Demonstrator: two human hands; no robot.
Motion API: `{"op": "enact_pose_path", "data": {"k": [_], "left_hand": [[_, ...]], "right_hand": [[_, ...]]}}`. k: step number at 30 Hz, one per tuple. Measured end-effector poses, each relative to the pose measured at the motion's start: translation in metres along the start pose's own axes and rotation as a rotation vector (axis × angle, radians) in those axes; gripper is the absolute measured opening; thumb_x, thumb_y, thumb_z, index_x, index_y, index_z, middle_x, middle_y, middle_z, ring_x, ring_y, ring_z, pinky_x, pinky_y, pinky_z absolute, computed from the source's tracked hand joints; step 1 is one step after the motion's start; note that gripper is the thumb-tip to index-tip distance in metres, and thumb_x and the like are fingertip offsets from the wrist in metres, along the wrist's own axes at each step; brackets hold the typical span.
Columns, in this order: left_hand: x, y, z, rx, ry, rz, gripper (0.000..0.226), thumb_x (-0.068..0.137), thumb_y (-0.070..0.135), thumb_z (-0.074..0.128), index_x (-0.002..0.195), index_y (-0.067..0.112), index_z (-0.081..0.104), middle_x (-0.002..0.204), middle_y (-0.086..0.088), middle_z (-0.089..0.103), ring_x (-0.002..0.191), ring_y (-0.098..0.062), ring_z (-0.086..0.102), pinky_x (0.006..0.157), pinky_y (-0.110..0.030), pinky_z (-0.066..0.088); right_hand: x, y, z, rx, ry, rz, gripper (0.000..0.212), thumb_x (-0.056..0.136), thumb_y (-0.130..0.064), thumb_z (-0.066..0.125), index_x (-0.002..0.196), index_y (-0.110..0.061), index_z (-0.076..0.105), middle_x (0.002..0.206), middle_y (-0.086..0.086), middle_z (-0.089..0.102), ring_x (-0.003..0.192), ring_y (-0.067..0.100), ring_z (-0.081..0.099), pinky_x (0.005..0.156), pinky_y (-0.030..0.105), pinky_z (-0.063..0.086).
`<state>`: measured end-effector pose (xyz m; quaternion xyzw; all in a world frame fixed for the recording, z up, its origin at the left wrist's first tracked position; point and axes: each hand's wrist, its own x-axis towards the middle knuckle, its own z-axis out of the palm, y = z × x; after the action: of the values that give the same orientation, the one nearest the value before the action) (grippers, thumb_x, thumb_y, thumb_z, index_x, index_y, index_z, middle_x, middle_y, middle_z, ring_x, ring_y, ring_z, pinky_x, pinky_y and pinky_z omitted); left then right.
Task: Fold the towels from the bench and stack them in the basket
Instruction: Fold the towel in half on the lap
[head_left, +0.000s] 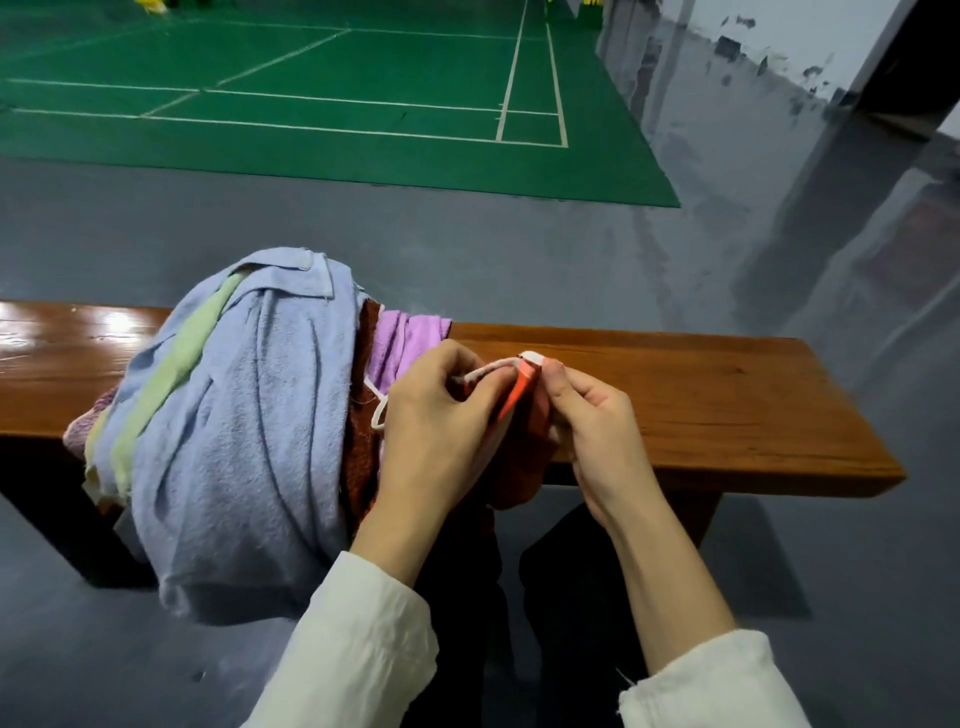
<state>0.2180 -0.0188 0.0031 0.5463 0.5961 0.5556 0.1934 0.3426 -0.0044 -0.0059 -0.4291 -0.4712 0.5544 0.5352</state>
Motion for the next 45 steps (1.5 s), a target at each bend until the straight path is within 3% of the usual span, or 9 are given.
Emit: {"op": "enact_pose_path", "data": {"k": [3, 6, 13, 17, 25, 35, 38, 42, 45], "left_hand": [[0.0, 0.004, 0.006, 0.027, 0.026, 0.008, 0.032, 0.079, 0.03, 0.076, 0.066, 0.009, 0.055, 0.056, -0.003, 0.057, 0.053, -0.007, 0.047, 0.058, -0.029, 0.043], [0.001, 0.006, 0.012, 0.09, 0.058, 0.027, 0.034, 0.078, 0.031, 0.074, 0.065, 0.009, 0.052, 0.053, -0.002, 0.053, 0.05, -0.007, 0.043, 0.053, -0.024, 0.038], [0.014, -0.018, 0.005, 0.264, -0.183, 0.211, 0.048, 0.072, 0.06, 0.063, 0.062, 0.014, 0.055, 0.068, 0.007, 0.054, 0.08, -0.013, 0.046, 0.073, -0.033, 0.034], [0.029, -0.04, -0.009, 0.1, -0.43, 0.117, 0.054, 0.073, 0.061, 0.062, 0.067, 0.009, 0.05, 0.058, 0.0, 0.046, 0.058, -0.005, 0.04, 0.058, -0.033, 0.035], [0.042, -0.062, -0.037, 0.282, -0.464, 0.101, 0.057, 0.082, 0.052, 0.066, 0.051, 0.015, 0.035, 0.05, 0.006, 0.024, 0.047, -0.008, 0.024, 0.047, -0.024, 0.02], [0.056, -0.07, -0.085, 0.538, -0.285, 0.144, 0.065, 0.078, 0.075, 0.024, 0.07, 0.024, 0.062, 0.065, 0.007, 0.06, 0.07, -0.013, 0.057, 0.072, -0.037, 0.041], [0.064, -0.062, -0.095, 0.545, -0.195, 0.306, 0.032, 0.086, 0.058, 0.033, 0.066, 0.036, 0.046, 0.074, 0.011, 0.051, 0.075, -0.014, 0.052, 0.069, -0.039, 0.041], [0.074, -0.04, -0.103, 0.484, -0.045, 0.45, 0.016, 0.09, 0.032, 0.064, 0.09, 0.015, 0.062, 0.079, 0.006, 0.056, 0.069, -0.021, 0.056, 0.064, -0.036, 0.045], [0.075, -0.02, -0.108, 0.527, 0.043, 0.417, 0.03, 0.082, 0.02, 0.073, 0.104, 0.011, 0.055, 0.075, 0.004, 0.059, 0.065, -0.022, 0.055, 0.06, -0.036, 0.047]], "right_hand": [[-0.001, -0.002, -0.001, 0.042, -0.052, 0.043, 0.037, 0.089, -0.037, 0.049, 0.105, -0.011, 0.07, 0.105, 0.01, 0.072, 0.103, 0.02, 0.066, 0.088, 0.031, 0.053], [-0.005, -0.006, -0.001, 0.032, -0.115, -0.012, 0.037, 0.082, -0.04, 0.053, 0.1, -0.012, 0.071, 0.089, 0.0, 0.074, 0.085, 0.008, 0.068, 0.074, 0.02, 0.054], [0.01, 0.002, -0.011, -0.027, 0.17, -0.023, 0.028, 0.102, -0.018, 0.042, 0.1, -0.009, 0.068, 0.082, 0.004, 0.067, 0.072, 0.008, 0.06, 0.066, 0.019, 0.049], [0.03, -0.007, -0.016, 0.042, 0.312, -0.028, 0.032, 0.104, -0.018, 0.036, 0.099, -0.002, 0.063, 0.084, 0.006, 0.063, 0.073, 0.01, 0.059, 0.068, 0.019, 0.048], [0.072, -0.056, -0.009, 0.032, 0.387, -0.183, 0.036, 0.104, -0.017, 0.036, 0.071, -0.017, 0.051, 0.067, -0.001, 0.05, 0.057, 0.005, 0.046, 0.054, 0.015, 0.04], [0.07, -0.08, -0.035, -0.137, 0.478, -0.333, 0.033, 0.102, -0.014, 0.04, 0.071, -0.02, 0.049, 0.068, -0.009, 0.048, 0.062, 0.001, 0.042, 0.062, 0.02, 0.036], [0.058, -0.08, -0.043, -0.135, 0.523, -0.338, 0.031, 0.102, -0.013, 0.042, 0.073, -0.021, 0.052, 0.07, -0.009, 0.051, 0.06, -0.001, 0.046, 0.062, 0.016, 0.038], [0.048, -0.08, -0.055, -0.101, 0.595, -0.348, 0.02, 0.102, -0.016, 0.043, 0.089, -0.015, 0.058, 0.075, -0.01, 0.054, 0.066, -0.001, 0.047, 0.062, 0.012, 0.04], [0.045, -0.08, -0.064, -0.101, 0.626, -0.34, 0.017, 0.101, -0.018, 0.044, 0.102, -0.014, 0.061, 0.08, -0.012, 0.056, 0.072, -0.001, 0.049, 0.067, 0.014, 0.042]]}}
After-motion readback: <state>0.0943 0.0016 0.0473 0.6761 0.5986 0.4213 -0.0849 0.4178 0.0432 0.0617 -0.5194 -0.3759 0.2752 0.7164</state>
